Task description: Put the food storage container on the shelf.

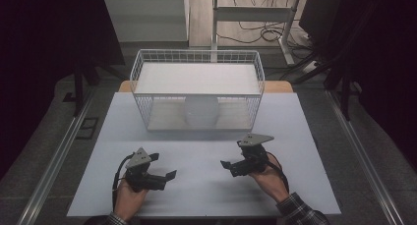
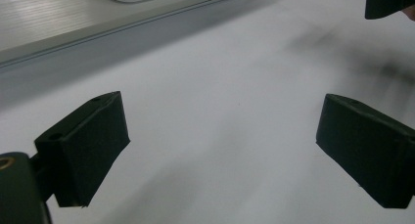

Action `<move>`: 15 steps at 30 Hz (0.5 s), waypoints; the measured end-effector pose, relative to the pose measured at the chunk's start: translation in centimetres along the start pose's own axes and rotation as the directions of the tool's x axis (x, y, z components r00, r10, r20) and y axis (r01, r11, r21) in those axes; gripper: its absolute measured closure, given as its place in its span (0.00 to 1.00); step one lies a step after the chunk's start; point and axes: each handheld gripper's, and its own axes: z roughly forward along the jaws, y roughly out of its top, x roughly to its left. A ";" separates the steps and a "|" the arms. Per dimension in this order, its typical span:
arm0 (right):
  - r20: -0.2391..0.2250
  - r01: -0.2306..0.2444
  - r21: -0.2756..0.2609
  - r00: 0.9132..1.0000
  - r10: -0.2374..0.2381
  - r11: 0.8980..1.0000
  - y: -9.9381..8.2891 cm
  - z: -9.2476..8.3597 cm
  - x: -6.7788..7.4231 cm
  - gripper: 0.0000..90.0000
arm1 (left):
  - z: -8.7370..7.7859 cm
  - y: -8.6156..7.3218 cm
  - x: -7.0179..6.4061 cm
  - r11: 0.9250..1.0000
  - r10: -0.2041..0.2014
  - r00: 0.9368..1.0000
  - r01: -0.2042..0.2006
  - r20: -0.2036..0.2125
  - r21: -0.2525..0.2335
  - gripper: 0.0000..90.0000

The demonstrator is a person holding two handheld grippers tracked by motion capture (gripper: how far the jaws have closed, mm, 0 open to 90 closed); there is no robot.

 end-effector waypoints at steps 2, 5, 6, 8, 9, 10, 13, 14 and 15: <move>0.004 -0.005 -0.004 1.000 0.005 1.000 -0.4 -0.4 -0.1 0.05 | -0.3 -0.1 0.0 1.000 0.001 1.000 -0.001 -0.005 0.001 0.05; 0.012 -0.013 -0.006 1.000 0.013 1.000 -0.9 -1.0 -0.2 0.05 | -0.8 -0.3 -0.1 1.000 0.002 1.000 -0.002 -0.017 -0.002 0.05; 0.014 -0.013 -0.006 1.000 0.014 1.000 -1.0 -1.1 -0.2 0.05 | -1.0 -0.4 -0.1 1.000 0.003 1.000 -0.003 -0.021 -0.002 0.05; 0.018 -0.015 -0.010 1.000 0.015 1.000 -1.3 -1.4 -0.2 0.05 | -1.4 -0.5 -0.1 1.000 0.005 0.999 -0.005 -0.032 -0.002 0.05; 0.022 -0.014 -0.010 1.000 0.015 1.000 -1.4 -1.6 -0.2 0.05 | -1.5 -0.6 -0.1 1.000 0.006 0.999 -0.006 -0.035 -0.002 0.05; 0.024 -0.015 -0.011 1.000 0.015 1.000 -1.5 -1.7 -0.1 0.05 | -1.7 -0.7 -0.1 1.000 0.006 0.999 -0.006 -0.042 -0.002 0.05; 0.032 -0.014 -0.012 0.999 0.015 1.000 -1.8 -2.2 -0.1 0.05 | -2.1 -0.9 -0.2 1.000 0.006 0.998 -0.006 -0.056 -0.008 0.05; 0.033 -0.013 -0.012 0.999 0.014 1.000 -1.8 -2.4 -0.1 0.05 | -2.3 -0.9 -0.2 1.000 0.008 0.998 -0.008 -0.060 -0.008 0.05; 0.033 -0.016 -0.015 0.999 0.016 1.000 -1.9 -2.6 -0.1 0.04 | -2.5 -1.0 -0.2 1.000 0.007 0.998 -0.008 -0.063 -0.008 0.05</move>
